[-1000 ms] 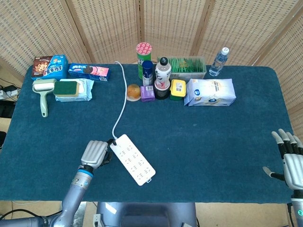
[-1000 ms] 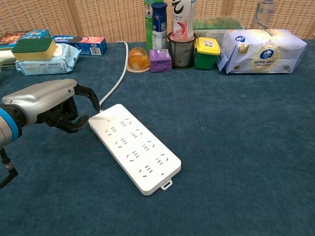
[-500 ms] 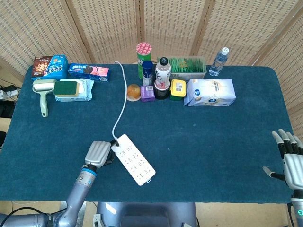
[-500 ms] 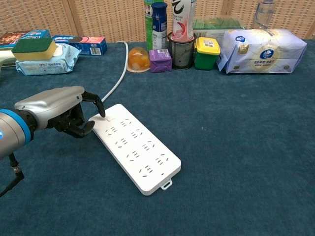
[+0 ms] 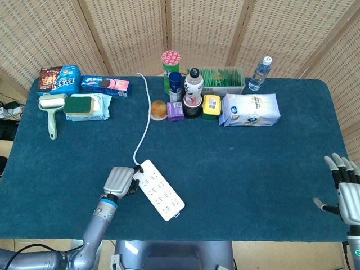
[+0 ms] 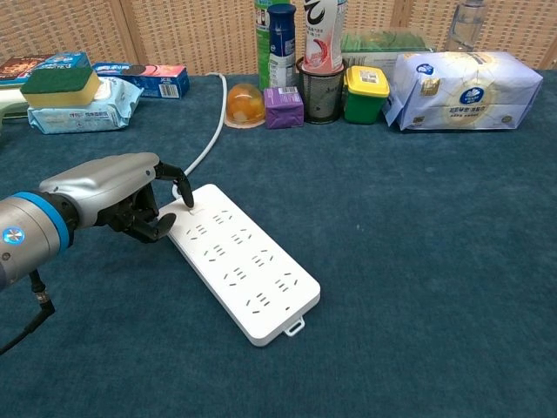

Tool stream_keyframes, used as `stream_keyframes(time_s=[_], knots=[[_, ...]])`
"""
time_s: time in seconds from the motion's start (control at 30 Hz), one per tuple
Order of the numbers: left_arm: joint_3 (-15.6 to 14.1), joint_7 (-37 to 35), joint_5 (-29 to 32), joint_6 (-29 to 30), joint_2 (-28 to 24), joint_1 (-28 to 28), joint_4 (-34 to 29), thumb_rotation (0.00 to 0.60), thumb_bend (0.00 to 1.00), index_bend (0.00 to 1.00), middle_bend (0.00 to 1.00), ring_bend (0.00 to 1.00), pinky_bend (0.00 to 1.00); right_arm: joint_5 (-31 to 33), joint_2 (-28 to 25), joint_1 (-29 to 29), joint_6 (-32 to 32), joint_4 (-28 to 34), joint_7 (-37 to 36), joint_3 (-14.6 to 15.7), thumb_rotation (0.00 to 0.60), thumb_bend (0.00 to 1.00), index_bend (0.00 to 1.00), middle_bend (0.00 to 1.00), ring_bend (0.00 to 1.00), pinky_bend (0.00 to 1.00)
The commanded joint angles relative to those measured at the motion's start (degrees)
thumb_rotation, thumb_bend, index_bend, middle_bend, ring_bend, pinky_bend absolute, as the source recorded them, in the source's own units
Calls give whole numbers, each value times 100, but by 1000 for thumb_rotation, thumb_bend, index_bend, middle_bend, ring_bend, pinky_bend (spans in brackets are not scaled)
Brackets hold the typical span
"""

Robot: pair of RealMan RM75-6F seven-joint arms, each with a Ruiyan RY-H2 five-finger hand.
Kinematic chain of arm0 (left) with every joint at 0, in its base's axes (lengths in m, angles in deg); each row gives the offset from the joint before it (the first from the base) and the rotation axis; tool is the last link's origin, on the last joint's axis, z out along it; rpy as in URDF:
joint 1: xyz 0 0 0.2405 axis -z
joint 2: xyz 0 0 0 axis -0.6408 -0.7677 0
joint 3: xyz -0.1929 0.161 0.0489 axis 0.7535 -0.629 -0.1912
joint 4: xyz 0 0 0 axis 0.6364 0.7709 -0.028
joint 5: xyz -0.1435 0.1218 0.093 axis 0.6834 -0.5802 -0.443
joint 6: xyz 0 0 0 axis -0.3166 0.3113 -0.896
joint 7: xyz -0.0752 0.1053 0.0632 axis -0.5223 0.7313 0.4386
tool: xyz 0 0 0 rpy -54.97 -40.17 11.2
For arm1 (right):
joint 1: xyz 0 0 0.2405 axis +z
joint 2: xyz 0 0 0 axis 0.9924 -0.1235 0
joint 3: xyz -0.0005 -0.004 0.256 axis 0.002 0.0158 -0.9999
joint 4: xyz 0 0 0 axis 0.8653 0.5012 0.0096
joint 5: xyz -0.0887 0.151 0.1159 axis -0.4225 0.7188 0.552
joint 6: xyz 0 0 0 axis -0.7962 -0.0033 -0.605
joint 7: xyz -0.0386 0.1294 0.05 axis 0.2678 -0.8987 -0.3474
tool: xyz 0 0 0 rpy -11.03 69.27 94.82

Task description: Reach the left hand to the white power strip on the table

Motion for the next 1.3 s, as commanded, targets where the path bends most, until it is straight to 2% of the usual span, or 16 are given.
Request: stream_keyframes(time_s=[0.03,0.97,1.13,1.3], knots=[[20,12,57,-14,12,45,-2,600,563,351,1000,1000,1000,8,-5,-2,4,-2,-15,-7,600,0,43,24,14,0],[-67,167,525,45,53,295,9,600,556,352,1000,1000,1000,24,-27,-12,21,-9,-72,-22,600,0,43,24,14,0],[-18,-113,224,222,-68,230,-211,600,555,351,1000,1000,1000,21,-24,-11,17,-14,-57,-18,600,0,43,24,13,0],[-9,-405,-115,443,-402,86,-645,600,551,352,1000,1000,1000,10,-12,-7,15,-10,-31,-12,600,0,43,24,14,0]])
